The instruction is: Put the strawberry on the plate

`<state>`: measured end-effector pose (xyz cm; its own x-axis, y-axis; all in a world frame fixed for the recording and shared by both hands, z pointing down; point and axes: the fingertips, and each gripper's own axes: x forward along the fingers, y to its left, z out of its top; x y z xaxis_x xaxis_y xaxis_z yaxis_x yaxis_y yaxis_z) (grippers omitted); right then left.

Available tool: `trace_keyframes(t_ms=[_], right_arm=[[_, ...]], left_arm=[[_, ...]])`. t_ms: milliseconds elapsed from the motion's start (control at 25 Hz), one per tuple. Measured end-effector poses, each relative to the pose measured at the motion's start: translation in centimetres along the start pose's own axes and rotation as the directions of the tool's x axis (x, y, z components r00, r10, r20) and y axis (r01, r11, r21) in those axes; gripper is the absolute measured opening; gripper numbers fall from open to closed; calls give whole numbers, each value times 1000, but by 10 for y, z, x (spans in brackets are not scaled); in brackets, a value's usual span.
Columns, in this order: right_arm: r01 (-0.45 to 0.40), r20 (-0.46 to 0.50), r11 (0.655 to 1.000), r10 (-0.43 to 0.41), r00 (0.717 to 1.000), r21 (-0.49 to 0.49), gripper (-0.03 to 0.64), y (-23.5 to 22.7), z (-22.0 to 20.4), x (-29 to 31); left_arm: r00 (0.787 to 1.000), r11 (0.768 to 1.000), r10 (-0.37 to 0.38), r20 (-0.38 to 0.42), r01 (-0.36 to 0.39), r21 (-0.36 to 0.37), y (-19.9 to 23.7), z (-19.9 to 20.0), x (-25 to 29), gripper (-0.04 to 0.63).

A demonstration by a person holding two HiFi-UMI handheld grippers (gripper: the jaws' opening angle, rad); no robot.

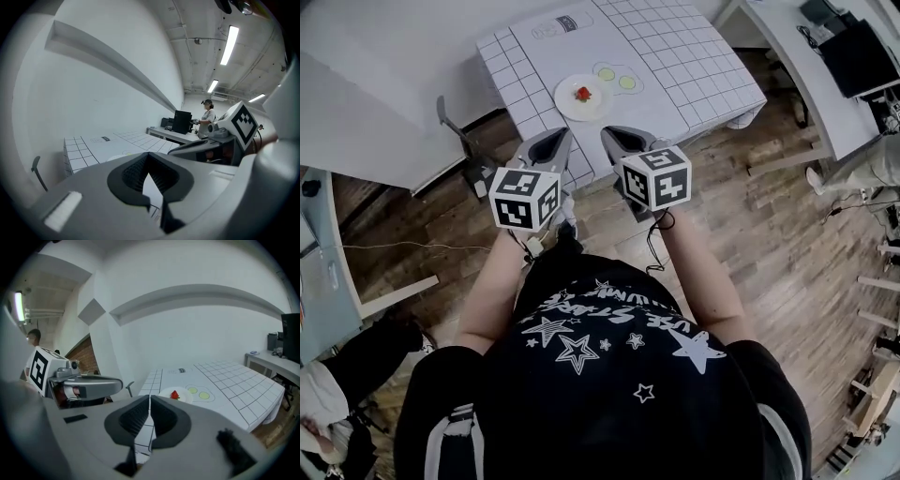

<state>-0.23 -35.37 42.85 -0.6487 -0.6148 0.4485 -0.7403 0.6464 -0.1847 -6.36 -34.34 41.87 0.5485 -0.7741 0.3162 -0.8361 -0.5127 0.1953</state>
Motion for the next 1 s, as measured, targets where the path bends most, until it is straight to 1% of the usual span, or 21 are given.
trace_keyframes(t_ms=[80,200,320,440,600,720,840,1000], right_arm=[[-2,31,1000,3,1000,-16,17,8,-9,-30],[6,93,1000,-5,996,-9,15,15,-9,-76],[9,135,1000,-10,991,6,14,19,-3,-106],[4,161,1000,-8,987,27,14,23,-10,-134],[-21,170,997,8,985,74,14,35,-36,-168],[-52,165,995,38,985,82,14,46,-53,-186],[-70,166,995,57,985,76,14,54,-63,-197],[-82,174,992,65,983,93,14,64,-70,-205]], left_arm=[[1000,1000,13,16,-13,5,-27,-9,-13,9],[998,999,31,50,-32,21,-63,-3,-33,9],[998,999,38,58,-40,28,-84,2,-46,9],[997,999,48,56,-49,24,-104,-5,-64,9],[997,997,69,43,-70,21,-136,-23,-92,9],[995,996,90,42,-91,19,-156,-30,-110,9],[993,994,104,52,-105,19,-171,-32,-124,9],[994,994,103,32,-105,42,-186,-42,-141,9]])
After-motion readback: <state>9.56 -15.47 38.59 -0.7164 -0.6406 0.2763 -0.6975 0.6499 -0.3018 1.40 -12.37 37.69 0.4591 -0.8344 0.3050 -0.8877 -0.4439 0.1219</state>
